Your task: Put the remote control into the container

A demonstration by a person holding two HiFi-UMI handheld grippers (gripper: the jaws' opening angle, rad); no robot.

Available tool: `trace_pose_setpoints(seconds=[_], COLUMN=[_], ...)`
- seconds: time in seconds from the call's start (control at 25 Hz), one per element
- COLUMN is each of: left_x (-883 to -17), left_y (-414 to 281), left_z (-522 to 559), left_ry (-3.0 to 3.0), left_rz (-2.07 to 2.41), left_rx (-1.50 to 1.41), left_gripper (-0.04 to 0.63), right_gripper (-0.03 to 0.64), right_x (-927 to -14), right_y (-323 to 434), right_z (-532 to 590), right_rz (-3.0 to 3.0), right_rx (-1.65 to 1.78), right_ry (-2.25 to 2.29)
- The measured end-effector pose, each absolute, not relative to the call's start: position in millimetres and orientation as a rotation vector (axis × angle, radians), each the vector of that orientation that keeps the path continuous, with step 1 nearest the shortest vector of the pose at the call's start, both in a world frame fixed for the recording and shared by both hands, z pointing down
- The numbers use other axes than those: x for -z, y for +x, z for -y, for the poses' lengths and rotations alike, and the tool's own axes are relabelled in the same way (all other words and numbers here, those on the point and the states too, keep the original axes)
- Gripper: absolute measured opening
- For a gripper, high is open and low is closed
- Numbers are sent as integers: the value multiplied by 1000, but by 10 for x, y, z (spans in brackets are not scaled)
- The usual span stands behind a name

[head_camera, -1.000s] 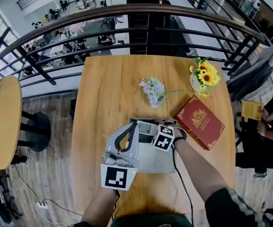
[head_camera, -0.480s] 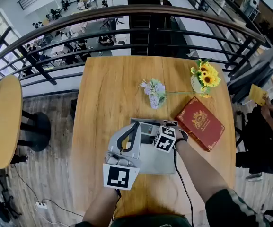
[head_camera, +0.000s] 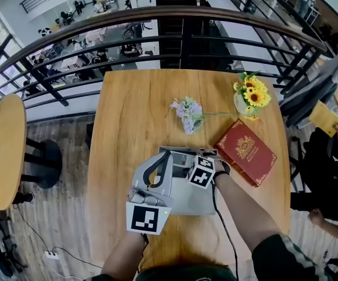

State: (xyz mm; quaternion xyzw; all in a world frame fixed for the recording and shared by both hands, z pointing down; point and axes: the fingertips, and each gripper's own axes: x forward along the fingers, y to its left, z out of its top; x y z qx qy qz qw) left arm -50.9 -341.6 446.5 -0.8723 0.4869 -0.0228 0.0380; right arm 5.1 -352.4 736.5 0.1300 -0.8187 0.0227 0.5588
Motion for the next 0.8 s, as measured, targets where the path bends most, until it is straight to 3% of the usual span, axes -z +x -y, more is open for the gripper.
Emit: trace_pose_setpoints(seconds=[0.8], left_x=[-4467], left_y=[-485], left_z=[3413], left_ry=[-2689], left_rz=[-1506], left_rx=[44], left_gripper=[-5], right_gripper=[295], right_x=[-7379], right_y=[56], right_z=[3527], right_rz=[1930], right_rx=[-68], right_ry=[307])
